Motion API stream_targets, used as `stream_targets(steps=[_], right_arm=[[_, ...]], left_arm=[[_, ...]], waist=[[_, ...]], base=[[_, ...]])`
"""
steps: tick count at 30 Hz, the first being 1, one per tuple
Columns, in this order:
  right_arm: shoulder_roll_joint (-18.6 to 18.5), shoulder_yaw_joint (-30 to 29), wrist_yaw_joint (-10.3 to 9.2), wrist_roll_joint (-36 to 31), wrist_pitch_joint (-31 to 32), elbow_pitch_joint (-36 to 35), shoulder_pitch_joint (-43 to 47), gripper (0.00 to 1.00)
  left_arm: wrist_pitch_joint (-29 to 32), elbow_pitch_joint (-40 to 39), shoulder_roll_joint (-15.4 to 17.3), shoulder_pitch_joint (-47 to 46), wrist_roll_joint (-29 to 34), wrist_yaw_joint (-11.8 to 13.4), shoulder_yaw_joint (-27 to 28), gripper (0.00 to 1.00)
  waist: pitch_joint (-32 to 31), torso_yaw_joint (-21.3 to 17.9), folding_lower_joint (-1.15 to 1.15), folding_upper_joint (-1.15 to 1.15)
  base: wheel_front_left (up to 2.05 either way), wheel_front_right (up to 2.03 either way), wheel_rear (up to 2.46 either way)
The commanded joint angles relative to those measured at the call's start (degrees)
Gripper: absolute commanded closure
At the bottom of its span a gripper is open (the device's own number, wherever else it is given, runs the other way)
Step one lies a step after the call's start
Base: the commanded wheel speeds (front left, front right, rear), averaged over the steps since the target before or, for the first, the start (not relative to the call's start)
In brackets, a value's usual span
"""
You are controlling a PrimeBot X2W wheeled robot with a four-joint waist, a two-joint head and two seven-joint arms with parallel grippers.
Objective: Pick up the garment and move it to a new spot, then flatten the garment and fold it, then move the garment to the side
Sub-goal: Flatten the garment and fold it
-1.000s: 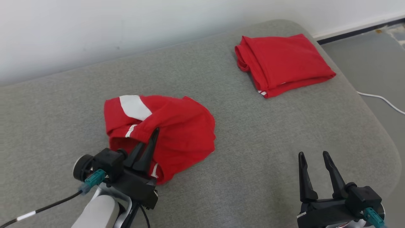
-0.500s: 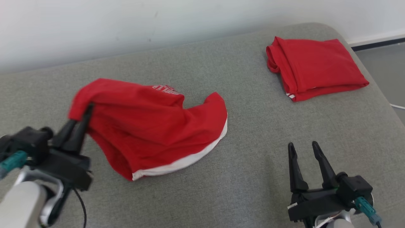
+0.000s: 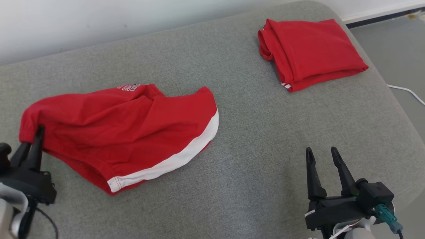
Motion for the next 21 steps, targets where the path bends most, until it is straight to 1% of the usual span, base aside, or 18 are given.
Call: stream_targets(steps=[1,7,10,15,18,21], right_arm=[[0.19,-0.17,0.0,-0.23,0.01,0.04,0.14,0.0],[0.18,-0.6,0.0,-0.63,0.02,0.48,1.47,0.0],[0.15,-0.89,0.0,-0.5,0.01,0.48,2.27,0.0],[0.16,-1.16,0.01,-0.44,0.01,0.56,3.47,0.0],[0.16,-1.17,0.0,-0.67,0.02,0.53,3.78,0.0],[0.16,-1.02,0.0,-1.0,0.02,0.44,3.48,0.0]], left_arm=[[-0.54,0.93,-1.15,-0.6,-0.74,0.13,0.21,0.0],[-1.51,1.11,-3.91,2.57,-1.88,0.13,-1.03,0.0],[-1.72,-2.71,-5.94,5.52,-3.37,0.18,0.01,0.0],[-1.78,-11.63,-7.88,11.98,-3.02,1.55,0.04,0.0],[-1.48,-16.15,-8.96,15.07,-2.58,2.73,-1.14,0.0],[-0.2,-18.33,-10.13,16.85,-2.74,2.92,-3.03,0.0]], waist=[[-0.53,0.43,-0.01,-0.01],[-3.09,3.06,-0.01,-0.01],[-4.38,4.73,-0.01,-0.01],[-5.41,7.81,-0.01,-0.01],[-5.43,8.91,-0.01,-0.01],[-5.1,9.32,-0.01,-0.01]], base=[[0.0,0.0,0.0],[0.0,0.0,0.0],[0.0,0.0,0.0],[0.0,0.0,0.0],[0.0,0.0,0.0],[0.0,0.0,0.0]])
